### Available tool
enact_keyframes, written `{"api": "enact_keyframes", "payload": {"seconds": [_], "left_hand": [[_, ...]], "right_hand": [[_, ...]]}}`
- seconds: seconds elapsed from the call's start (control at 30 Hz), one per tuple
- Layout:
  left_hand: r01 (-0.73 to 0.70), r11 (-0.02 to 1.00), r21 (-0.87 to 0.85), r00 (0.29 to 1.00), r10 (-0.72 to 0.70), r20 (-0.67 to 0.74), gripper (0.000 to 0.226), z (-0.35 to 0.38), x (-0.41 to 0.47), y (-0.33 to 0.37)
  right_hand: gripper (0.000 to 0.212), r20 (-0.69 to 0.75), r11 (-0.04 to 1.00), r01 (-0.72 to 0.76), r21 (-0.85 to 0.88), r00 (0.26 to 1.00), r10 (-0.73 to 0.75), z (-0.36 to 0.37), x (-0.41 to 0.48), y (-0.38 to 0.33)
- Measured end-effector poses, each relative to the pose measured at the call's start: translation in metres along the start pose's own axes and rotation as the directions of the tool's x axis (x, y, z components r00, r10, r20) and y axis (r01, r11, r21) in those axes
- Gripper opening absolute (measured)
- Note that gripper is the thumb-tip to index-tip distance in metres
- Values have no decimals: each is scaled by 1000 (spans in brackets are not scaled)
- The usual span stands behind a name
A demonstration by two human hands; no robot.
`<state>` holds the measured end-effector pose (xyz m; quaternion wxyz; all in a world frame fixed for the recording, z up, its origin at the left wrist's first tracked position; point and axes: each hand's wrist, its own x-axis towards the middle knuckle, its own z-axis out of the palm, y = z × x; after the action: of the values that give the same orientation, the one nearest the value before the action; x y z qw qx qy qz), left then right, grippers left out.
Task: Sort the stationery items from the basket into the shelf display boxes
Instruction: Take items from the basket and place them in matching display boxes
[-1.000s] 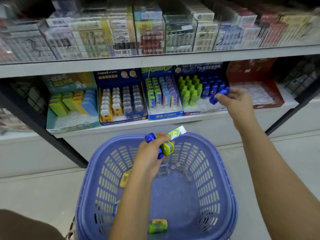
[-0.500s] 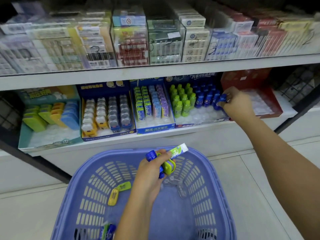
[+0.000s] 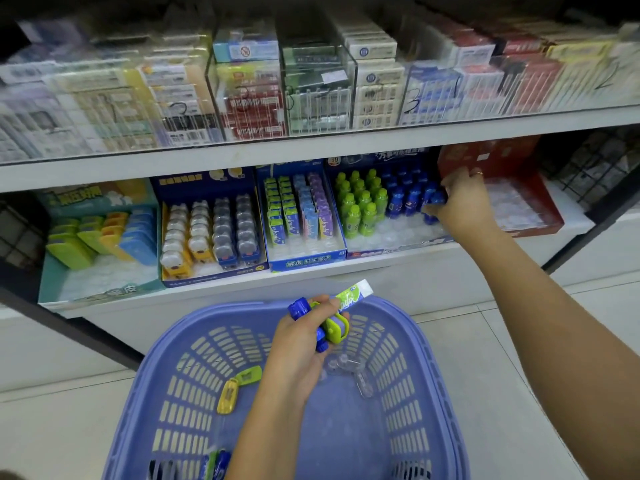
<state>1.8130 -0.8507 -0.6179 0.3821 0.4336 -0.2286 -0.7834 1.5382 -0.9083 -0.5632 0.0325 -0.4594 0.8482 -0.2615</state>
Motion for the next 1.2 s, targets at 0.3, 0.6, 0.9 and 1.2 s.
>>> {"api": "enact_keyframes", "payload": {"seconds": [0.3, 0.6, 0.9, 1.2], "left_hand": [[-166, 986, -15, 985, 165, -49, 10, 2, -12, 8], [-334, 796, 505, 919, 395, -15, 12, -25, -19, 23], [-272, 954, 128, 945, 289, -152, 37, -73, -20, 59], [-101, 943, -316, 992, 69, -110, 30, -86, -13, 69]], "right_hand": [[38, 756, 928, 35, 371, 569, -323, -20, -91, -80], [18, 677, 837, 527, 150, 562, -475, 13, -128, -109], [21, 656, 868, -152, 473, 718, -232, 45, -124, -148], [12, 264, 844, 173, 507, 901, -343, 42, -87, -157]]}}
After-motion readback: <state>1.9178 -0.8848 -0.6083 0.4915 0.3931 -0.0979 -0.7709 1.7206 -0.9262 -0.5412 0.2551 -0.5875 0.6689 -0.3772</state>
